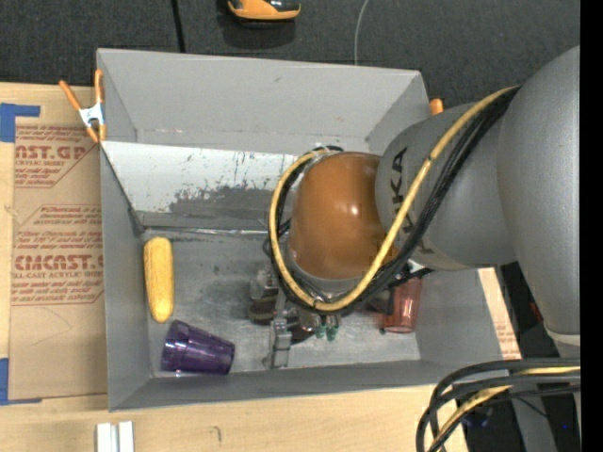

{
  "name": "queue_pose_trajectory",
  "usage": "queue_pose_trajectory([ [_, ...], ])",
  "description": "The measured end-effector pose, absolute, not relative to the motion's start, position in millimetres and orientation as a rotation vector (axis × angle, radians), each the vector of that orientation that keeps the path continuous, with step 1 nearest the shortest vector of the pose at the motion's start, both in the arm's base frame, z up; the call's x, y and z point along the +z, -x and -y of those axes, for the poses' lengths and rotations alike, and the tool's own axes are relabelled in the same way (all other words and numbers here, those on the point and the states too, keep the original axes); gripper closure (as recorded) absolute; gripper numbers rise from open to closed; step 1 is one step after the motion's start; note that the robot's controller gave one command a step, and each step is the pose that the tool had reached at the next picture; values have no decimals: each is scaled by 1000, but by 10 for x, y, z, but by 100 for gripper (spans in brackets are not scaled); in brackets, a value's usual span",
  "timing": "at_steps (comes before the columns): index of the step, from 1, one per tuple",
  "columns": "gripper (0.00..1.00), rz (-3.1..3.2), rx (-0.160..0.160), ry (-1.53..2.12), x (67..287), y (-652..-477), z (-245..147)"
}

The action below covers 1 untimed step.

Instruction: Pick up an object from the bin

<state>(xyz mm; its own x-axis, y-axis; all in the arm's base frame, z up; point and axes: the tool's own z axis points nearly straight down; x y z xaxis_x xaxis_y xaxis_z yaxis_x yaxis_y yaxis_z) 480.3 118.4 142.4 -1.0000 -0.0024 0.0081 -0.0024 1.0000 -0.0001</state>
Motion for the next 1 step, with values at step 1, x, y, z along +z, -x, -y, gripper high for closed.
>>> queue_pose_trajectory([
  [1,0,3141,-2,-1,1467,-4824,-1178],
])
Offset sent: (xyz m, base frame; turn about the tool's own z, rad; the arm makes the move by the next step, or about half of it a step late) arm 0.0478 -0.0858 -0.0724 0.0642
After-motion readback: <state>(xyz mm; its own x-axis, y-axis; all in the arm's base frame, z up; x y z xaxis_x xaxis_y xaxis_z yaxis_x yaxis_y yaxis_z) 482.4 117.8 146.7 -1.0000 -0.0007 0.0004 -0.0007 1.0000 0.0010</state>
